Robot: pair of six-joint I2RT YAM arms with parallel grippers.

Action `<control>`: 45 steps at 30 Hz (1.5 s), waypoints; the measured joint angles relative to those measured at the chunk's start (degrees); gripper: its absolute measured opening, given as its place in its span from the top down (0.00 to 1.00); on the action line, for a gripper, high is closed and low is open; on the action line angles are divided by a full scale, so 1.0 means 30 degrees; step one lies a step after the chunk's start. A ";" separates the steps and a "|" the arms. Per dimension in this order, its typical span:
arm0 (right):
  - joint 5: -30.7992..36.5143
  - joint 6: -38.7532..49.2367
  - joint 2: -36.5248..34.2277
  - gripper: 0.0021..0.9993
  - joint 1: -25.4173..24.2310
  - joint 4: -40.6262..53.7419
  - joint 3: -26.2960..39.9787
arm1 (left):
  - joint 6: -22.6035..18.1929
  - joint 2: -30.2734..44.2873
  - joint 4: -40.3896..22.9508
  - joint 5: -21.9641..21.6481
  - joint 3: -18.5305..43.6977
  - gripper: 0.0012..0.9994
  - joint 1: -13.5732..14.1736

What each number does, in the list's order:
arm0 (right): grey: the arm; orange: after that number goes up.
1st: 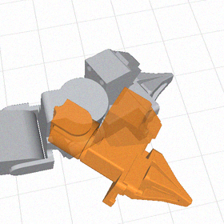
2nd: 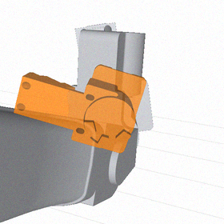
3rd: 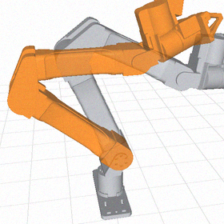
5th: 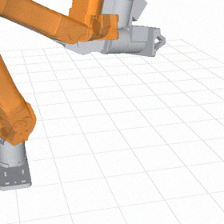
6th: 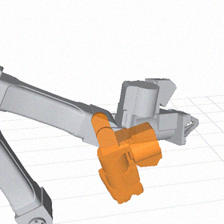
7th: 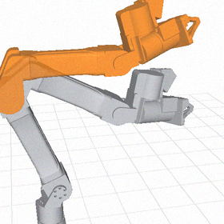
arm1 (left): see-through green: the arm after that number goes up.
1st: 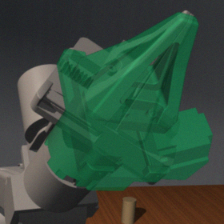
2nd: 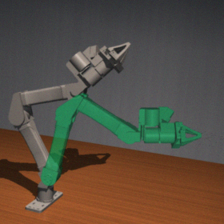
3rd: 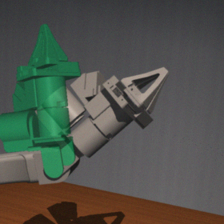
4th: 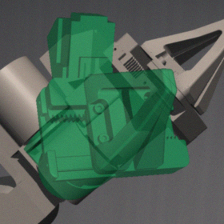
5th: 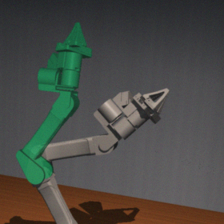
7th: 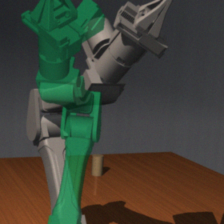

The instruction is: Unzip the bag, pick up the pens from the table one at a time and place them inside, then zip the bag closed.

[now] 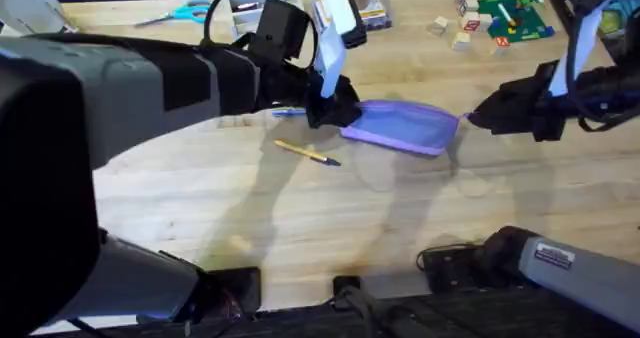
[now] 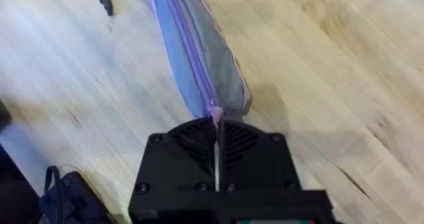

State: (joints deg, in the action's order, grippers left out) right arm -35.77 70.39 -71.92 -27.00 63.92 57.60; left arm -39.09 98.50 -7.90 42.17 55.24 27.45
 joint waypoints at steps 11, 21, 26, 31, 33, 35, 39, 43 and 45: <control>-0.0721 -0.0002 0.0081 0.97 0.0761 -0.0229 0.0111 | 0.0000 0.0000 -0.0009 -0.0004 0.0000 0.95 -0.0016; -0.0797 -0.0056 0.0085 0.97 0.4076 -0.2597 0.0154 | 0.0000 0.0000 -0.0009 -0.0091 0.0000 0.95 -0.0019; -0.0503 -0.1373 0.0002 0.97 0.6393 -0.5001 0.0162 | 0.0000 0.0000 -0.0009 -0.0211 0.0000 0.95 -0.0132; 0.0006 -0.2763 -0.0864 0.97 0.9022 -0.7173 0.0176 | 0.0000 0.0000 -0.0016 -0.0310 0.0000 0.95 -0.0275; 0.0302 -0.3196 -0.1370 0.97 1.0085 -0.7821 0.0176 | 0.0000 0.0000 -0.0016 -0.0364 0.0000 0.95 -0.0329; 0.0414 -0.3610 -0.1860 0.97 1.1058 -0.8500 0.0176 | 0.0000 0.0000 -0.0023 -0.0364 0.0000 0.95 -0.0344; 0.0487 -0.4594 -0.2636 0.97 1.2527 -1.0011 0.0176 | 0.0000 0.0000 -0.0023 -0.0350 0.0000 0.95 -0.0336; 0.0488 -0.5696 -0.3467 0.97 1.3639 -1.1489 0.0176 | 0.0000 0.0000 -0.0023 -0.0342 0.0000 0.95 -0.0336; 0.0495 -0.6154 -0.3774 0.97 1.3965 -1.2020 0.0176 | 0.0000 0.0000 -0.0023 -0.0342 0.0000 0.95 -0.0336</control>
State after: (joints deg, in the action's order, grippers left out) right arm -34.28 51.92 -83.25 14.89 27.86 58.13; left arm -39.09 98.50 -7.97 41.15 55.24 26.44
